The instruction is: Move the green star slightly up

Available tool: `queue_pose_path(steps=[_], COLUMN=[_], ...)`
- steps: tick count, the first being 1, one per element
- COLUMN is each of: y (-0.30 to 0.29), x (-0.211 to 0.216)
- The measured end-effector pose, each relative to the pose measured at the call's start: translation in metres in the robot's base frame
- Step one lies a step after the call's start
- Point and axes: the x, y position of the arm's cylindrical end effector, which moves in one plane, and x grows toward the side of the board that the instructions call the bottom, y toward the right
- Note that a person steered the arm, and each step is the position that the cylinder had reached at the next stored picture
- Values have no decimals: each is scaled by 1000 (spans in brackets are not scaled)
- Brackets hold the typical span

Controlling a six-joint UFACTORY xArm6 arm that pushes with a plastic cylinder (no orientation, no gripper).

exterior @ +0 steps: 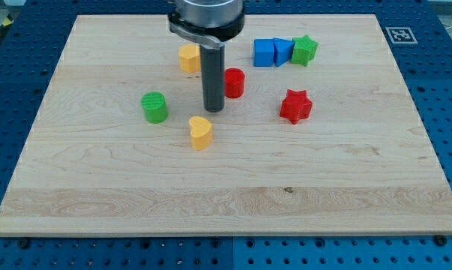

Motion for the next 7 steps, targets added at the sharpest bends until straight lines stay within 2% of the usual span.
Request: queue_pose_path(steps=[2,5,7], y=[-37,-50,-74], x=[5,63,63])
